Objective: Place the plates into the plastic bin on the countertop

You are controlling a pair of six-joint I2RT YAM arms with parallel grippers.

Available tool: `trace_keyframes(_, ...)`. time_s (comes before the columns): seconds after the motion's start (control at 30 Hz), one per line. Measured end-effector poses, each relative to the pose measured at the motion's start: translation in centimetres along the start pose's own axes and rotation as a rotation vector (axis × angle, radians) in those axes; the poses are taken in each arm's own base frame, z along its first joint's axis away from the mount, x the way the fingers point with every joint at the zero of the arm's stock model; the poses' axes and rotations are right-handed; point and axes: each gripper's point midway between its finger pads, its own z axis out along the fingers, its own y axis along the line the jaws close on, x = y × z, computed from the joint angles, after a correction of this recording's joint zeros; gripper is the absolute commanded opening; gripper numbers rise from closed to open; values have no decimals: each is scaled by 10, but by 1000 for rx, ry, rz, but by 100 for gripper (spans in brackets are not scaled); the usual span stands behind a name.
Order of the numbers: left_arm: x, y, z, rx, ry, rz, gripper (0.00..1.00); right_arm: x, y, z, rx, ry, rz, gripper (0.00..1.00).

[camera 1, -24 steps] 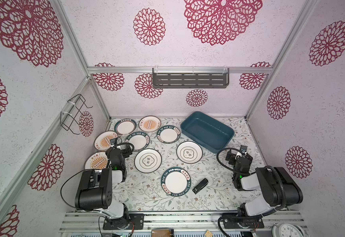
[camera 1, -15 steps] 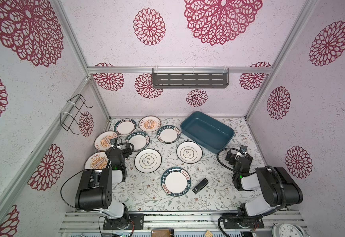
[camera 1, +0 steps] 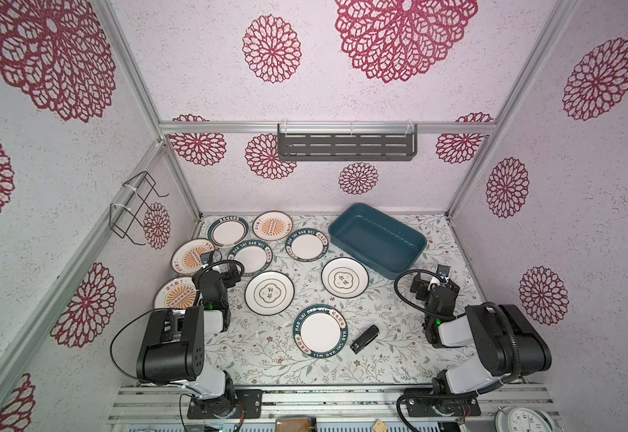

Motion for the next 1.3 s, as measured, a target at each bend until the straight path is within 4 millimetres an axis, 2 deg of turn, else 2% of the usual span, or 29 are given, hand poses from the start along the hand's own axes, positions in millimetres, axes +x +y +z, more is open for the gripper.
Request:
trace_keyframes(0.67,0,0,0,0,0,0,97,0,0,0,1,0,1,99)
trace_keyframes(0.8,-1,-3,-4,14,13,19,97,-12,0,-5,-10,-27,8,99)
trace_keyframes(0.9,-26,-16,-23,49,-1,33,97,-31,4,-13,-44,-51,6,99)
trace_keyframes(1.03,-103,-38,-57,130,-95,-69,97,-80,17,-22,-126,-74,77,99)
trace_keyframes(1.13,-147,-56,-87,223,-131,-187,97,-123,36,-36,-233,-94,178,99)
trace_keyframes(1.2,-159,-74,-105,307,-107,-256,97,-140,55,-50,-320,-80,242,99)
trace_keyframes(1.3,-157,-105,-125,434,-20,-349,97,-143,94,-76,-466,8,309,99)
